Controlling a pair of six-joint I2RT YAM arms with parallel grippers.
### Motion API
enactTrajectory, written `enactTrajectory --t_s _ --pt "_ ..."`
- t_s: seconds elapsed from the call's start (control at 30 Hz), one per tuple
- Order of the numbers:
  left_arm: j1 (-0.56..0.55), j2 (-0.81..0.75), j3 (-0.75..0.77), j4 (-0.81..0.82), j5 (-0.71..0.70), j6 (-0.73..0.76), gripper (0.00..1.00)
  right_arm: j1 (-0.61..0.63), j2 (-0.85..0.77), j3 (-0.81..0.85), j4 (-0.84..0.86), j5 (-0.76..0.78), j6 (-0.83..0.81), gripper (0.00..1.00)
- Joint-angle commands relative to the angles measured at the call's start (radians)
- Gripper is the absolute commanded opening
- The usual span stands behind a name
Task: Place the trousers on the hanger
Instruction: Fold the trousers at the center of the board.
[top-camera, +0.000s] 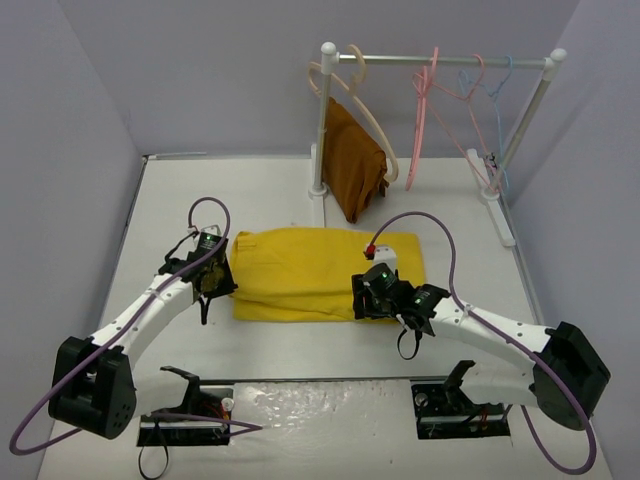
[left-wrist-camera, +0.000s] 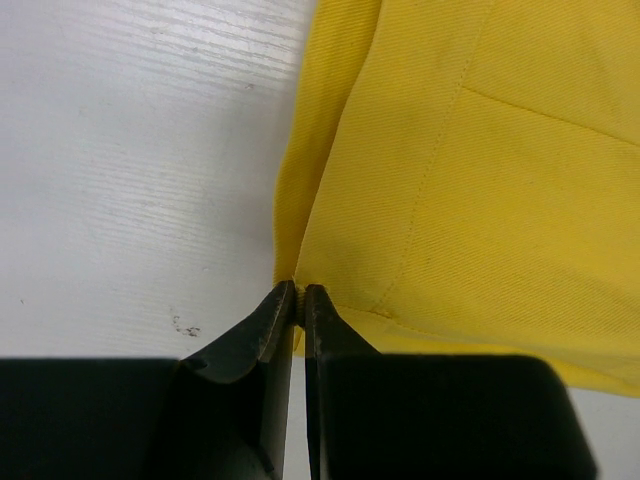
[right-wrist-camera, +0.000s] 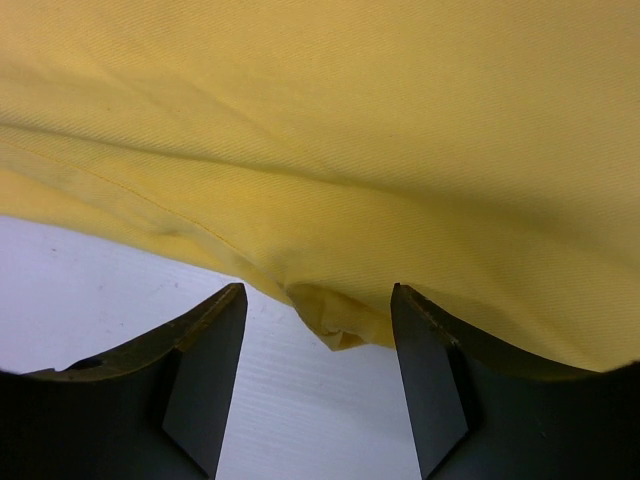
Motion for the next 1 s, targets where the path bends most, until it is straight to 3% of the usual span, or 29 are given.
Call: enactTrajectory --t_s 0.0,0.1,0.17,0.27,0.37,0.4,0.73,0.97 --pt "0.004 0.004 0.063 -0.008 -0.037 0.013 0.0 0.025 0.059 0.048 0.025 0.036 -0.02 0.56" --pt "0.004 0.012 0.069 -0.008 -0.037 0.015 0.0 0.048 0.097 0.05 0.022 0.041 -0.016 0.53" --pt "0.005 0.016 0.071 -0.009 -0.037 0.015 0.0 0.063 0.109 0.05 0.019 0.052 -0.008 0.46" --pt "0.005 0.013 0.078 -0.016 -0.039 0.018 0.0 0.087 0.117 0.051 -0.01 0.081 0.014 0.29" --pt "0.015 0.013 0.091 -0.026 -0.043 0.025 0.0 0.117 0.095 0.061 -0.071 0.143 0.054 0.03" --pt "0.022 0.015 0.095 -0.034 -0.047 0.026 0.0 0.128 0.084 0.062 -0.099 0.166 0.077 0.01" --pt "0.092 0.062 0.089 -0.071 -0.06 -0.003 0.0 0.208 -0.038 -0.034 -0.261 0.219 0.324 0.0" --pt "0.142 0.069 0.062 -0.051 -0.027 -0.034 0.0 0.292 -0.022 -0.054 -0.273 0.162 0.41 0.15"
